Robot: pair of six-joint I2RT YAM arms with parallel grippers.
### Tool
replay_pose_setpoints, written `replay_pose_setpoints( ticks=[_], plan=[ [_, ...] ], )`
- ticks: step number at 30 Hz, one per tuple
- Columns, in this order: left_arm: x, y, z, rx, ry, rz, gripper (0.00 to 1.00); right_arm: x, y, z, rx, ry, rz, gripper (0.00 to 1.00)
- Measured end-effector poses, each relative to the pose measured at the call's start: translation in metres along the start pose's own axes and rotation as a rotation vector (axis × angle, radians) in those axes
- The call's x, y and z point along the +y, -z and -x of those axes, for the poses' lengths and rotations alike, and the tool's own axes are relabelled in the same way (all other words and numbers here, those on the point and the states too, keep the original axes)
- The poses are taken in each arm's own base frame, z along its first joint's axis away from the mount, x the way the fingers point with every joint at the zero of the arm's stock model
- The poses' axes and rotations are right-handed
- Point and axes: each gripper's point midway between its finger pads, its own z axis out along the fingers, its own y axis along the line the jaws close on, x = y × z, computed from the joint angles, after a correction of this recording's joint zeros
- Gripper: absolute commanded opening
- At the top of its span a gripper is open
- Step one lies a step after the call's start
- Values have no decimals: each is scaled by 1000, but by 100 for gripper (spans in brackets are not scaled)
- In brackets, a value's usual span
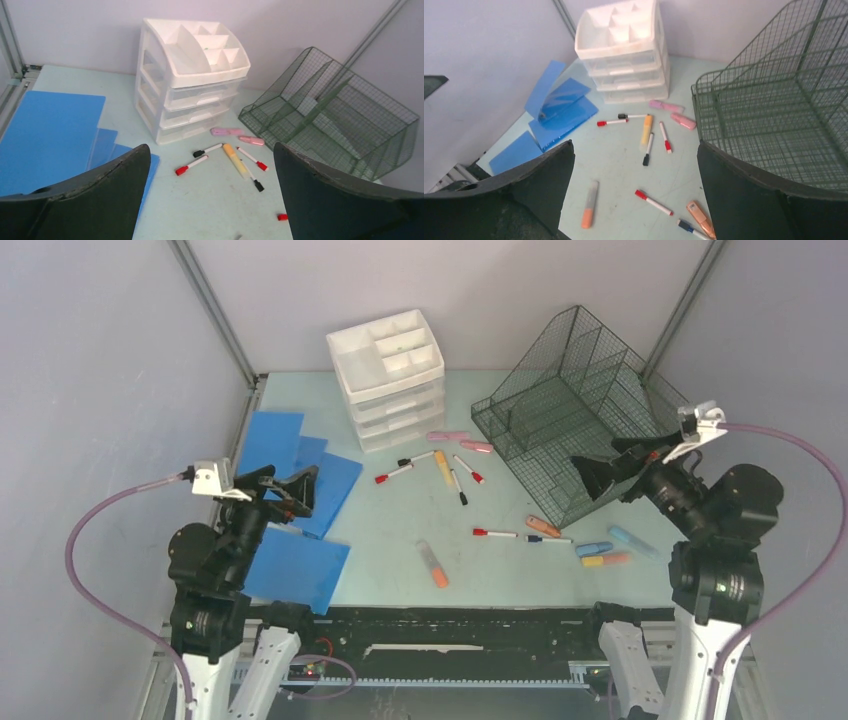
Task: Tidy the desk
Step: Pick up the folder from the center of the board.
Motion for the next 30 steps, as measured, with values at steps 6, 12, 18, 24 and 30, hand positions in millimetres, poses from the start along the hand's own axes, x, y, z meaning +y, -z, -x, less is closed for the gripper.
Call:
replay_pose_setpoints(
  ticks=[6, 12, 18, 24, 30],
  plan=[
    [-12, 16, 6, -37, 36, -58, 100, 29, 18, 28, -61, 57, 46, 99],
    [-18, 18, -13, 9, 55, -113, 100, 57, 27, 11, 16, 163, 246, 99],
    [-18, 12, -47, 109, 71, -148, 100, 64, 32, -12, 87, 243, 391, 100],
    [-26, 5, -77, 239, 70, -205, 100, 54, 31, -20, 97, 256, 423, 100],
    [-29, -1, -94, 317, 66, -225, 100, 41, 25, -15, 104, 238, 397, 100]
  ],
)
